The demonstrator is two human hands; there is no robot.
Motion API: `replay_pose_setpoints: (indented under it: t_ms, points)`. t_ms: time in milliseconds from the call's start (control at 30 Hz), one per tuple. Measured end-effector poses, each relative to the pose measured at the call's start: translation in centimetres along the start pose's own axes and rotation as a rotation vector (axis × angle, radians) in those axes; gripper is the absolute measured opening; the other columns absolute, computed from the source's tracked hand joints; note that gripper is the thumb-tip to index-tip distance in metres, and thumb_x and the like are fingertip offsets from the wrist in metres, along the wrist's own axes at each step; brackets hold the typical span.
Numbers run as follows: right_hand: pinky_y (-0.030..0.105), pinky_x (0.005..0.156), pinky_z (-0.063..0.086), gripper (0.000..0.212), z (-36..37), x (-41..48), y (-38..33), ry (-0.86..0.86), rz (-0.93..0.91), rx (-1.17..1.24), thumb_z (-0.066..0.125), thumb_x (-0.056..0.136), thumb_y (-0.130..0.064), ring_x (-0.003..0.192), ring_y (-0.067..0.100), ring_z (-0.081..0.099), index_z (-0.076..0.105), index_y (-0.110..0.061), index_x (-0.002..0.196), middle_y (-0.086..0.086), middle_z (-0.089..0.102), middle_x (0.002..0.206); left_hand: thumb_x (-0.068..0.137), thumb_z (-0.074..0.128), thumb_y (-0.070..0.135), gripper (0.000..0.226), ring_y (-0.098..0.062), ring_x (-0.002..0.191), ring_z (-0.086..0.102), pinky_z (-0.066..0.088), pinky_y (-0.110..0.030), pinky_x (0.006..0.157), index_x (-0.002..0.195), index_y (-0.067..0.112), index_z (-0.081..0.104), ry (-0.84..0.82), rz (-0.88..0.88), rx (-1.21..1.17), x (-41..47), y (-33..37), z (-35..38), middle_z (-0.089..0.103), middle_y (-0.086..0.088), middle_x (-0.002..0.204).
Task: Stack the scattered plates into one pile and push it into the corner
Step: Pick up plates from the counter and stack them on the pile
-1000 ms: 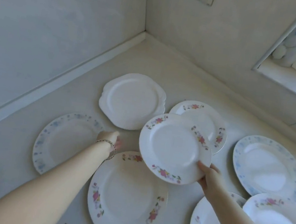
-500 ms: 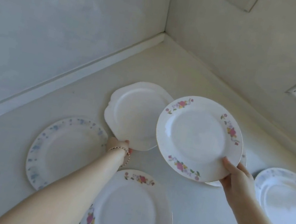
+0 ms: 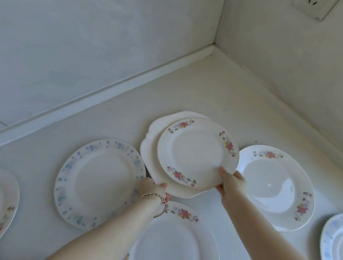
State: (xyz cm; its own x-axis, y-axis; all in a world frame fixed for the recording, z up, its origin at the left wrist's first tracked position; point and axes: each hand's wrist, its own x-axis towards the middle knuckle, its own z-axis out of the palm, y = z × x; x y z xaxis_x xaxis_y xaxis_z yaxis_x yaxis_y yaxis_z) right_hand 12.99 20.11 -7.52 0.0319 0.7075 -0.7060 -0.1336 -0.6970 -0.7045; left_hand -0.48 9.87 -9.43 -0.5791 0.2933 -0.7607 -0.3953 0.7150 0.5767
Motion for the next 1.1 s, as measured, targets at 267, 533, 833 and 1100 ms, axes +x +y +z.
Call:
replay_pose_setpoints:
  t_ms: [267,533,833,1100]
  points:
    - [0.029,0.058,0.059,0.029,1.0,0.5,0.4,-0.006,-0.091,-0.646,0.052,0.089,-0.025,0.057,0.021,0.066,0.056,0.0,0.102,0.011,0.062,0.075,0.089,0.054,0.006,0.01,-0.013,0.036,0.051,0.032,-0.014,0.026,0.093,-0.003,0.056,-0.038,0.013,0.02,0.4,-0.2,-0.2,0.063,-0.015,0.073]
    - [0.024,0.047,0.041,0.048,0.7,0.4,0.3,0.004,-0.21,-1.259,0.049,0.083,-0.055,0.051,0.016,0.057,0.057,-0.008,0.086,0.0,0.06,0.059,0.088,0.055,0.001,0.005,-0.019,0.05,0.057,0.038,-0.02,0.034,0.083,0.002,0.052,-0.05,-0.014,-0.028,1.1,-0.5,-0.1,0.061,-0.014,0.077]
    - [0.027,0.056,0.038,0.048,-5.3,-5.0,3.6,-0.241,-0.179,-1.473,0.045,0.085,-0.057,0.059,0.017,0.051,0.043,-0.015,0.061,-0.002,0.054,0.066,0.086,0.055,-0.001,0.011,-0.017,0.038,0.057,0.03,-0.01,0.026,0.075,0.0,0.052,-0.048,0.03,0.05,2.0,-0.1,-1.4,0.056,-0.01,0.06]
    - [0.018,0.057,0.037,0.021,-8.1,-6.6,6.2,-0.319,-0.195,-1.293,0.063,0.082,-0.03,0.075,0.014,0.05,0.046,-0.025,0.071,-0.01,0.051,0.074,0.086,0.057,0.002,0.018,-0.026,0.054,0.064,0.041,-0.019,0.037,0.069,0.002,0.052,-0.04,0.1,0.134,2.6,0.3,-3.5,0.059,-0.006,0.047]
